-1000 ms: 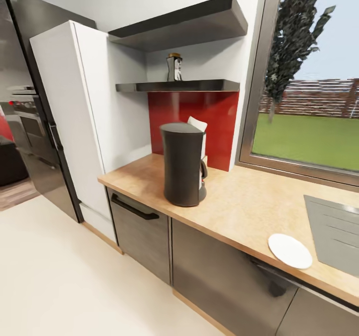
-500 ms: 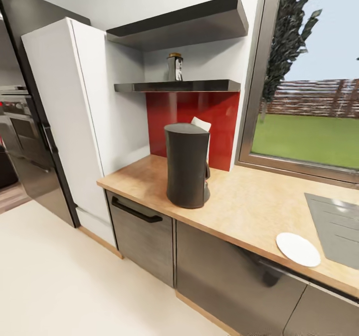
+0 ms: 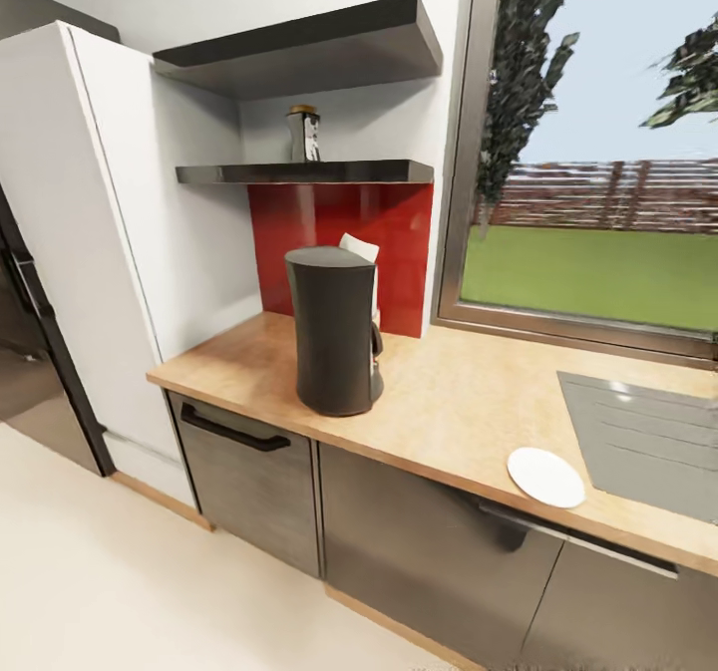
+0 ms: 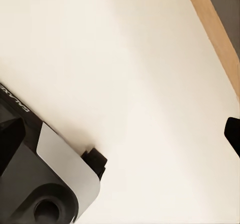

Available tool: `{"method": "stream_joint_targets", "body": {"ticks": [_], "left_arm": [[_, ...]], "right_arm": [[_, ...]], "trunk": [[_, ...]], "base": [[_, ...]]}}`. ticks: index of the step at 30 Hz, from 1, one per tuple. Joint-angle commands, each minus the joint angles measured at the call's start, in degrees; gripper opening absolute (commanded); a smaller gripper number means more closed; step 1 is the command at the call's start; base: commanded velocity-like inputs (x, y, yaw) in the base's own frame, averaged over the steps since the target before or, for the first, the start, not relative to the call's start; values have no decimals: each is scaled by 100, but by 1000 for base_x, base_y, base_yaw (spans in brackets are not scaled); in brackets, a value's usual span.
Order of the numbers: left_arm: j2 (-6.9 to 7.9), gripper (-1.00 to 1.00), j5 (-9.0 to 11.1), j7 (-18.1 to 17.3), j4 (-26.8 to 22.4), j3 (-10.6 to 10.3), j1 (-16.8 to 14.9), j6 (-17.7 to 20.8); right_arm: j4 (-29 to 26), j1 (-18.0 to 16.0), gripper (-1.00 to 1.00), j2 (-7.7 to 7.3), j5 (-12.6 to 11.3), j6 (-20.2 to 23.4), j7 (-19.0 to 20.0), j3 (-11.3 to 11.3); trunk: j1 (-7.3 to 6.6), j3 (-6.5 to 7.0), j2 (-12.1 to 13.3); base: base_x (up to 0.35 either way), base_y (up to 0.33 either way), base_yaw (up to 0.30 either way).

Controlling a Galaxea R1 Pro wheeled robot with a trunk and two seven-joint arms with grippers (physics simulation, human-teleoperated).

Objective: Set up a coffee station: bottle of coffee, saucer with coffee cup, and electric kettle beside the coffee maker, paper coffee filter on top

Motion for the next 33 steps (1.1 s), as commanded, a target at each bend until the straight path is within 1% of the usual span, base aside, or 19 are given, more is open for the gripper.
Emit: {"method": "stream_joint_targets", "body": {"ticks": [1, 6, 25, 29, 33], "left_arm": [[-3, 100, 21, -55, -8, 35, 2, 5], [-3, 100, 21, -55, -8, 34, 2, 5], [-3, 100, 21, -55, -9, 35, 2, 5], [-3, 100, 21, -55, -8, 35, 2, 5], [-3, 100, 21, -55, -8, 35, 2, 5]], "right_arm": [[21, -8, 100, 4, -61, -32, 32, 44], [21, -7, 100, 5, -61, -40, 31, 44], [21, -7, 100, 6, -60, -41, 31, 44], [21, -7, 100, 6, -61, -41, 31, 44], [24, -7, 100, 6, -61, -41, 31, 44]], "trunk": [[1, -6, -4], [1, -6, -4], [1, -6, -4], [1, -6, -4], [1, -6, -4]], "base": [[0, 6, -237], [31, 129, -126], [102, 286, -8], [38, 251, -135], [9, 74, -226]]}}
